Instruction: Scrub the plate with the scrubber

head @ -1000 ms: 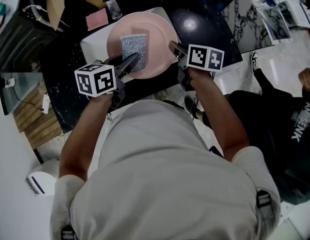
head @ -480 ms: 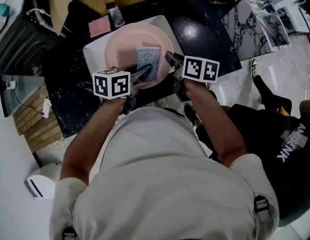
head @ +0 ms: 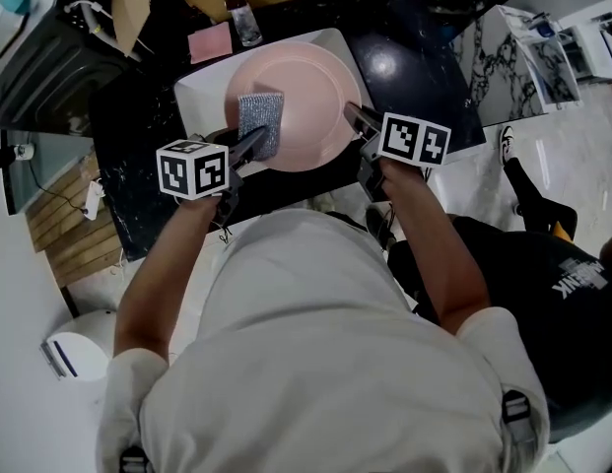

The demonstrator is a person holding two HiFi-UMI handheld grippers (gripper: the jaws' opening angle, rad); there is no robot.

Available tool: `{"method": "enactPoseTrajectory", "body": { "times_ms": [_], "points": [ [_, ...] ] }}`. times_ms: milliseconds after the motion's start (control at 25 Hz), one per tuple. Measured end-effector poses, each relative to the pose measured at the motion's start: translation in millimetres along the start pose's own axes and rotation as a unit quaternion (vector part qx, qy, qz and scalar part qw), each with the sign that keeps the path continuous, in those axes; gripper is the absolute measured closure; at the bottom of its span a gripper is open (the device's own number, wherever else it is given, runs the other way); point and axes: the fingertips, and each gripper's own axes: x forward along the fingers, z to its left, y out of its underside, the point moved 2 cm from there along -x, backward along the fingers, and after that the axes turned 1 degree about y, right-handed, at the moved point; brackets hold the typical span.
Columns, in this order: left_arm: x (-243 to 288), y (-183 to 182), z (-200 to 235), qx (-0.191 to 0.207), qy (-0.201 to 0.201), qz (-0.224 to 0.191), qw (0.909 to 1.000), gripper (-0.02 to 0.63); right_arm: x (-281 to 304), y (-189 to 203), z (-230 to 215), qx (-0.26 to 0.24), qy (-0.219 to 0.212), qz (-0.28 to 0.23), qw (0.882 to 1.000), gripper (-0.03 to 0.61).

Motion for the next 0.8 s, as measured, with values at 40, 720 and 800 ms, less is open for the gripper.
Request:
{"method": "enactPoseTrajectory", "body": {
  "times_ms": [40, 720, 800],
  "points": [
    [-4.3, -1.1, 6.2, 0.001, -0.009, -0.003, 1.0000, 0.545, -0.8, 1.3, -1.1, 0.000, 0.002, 0.001, 1.000, 0.554],
    [16.9, -56.1, -46.8, 0.034, 0.052, -0.031, 0.9976, 0.545, 2.0, 9.8, 10.3, -0.017, -0.006, 0.017, 1.000, 0.557],
    [29.5, -56.8, -57.4, 0.042, 0.062, -0.021, 0.9970, 0.545, 3.4, 9.7, 14.1, -0.020, -0.009, 0.018, 1.000, 0.557]
  ]
}}
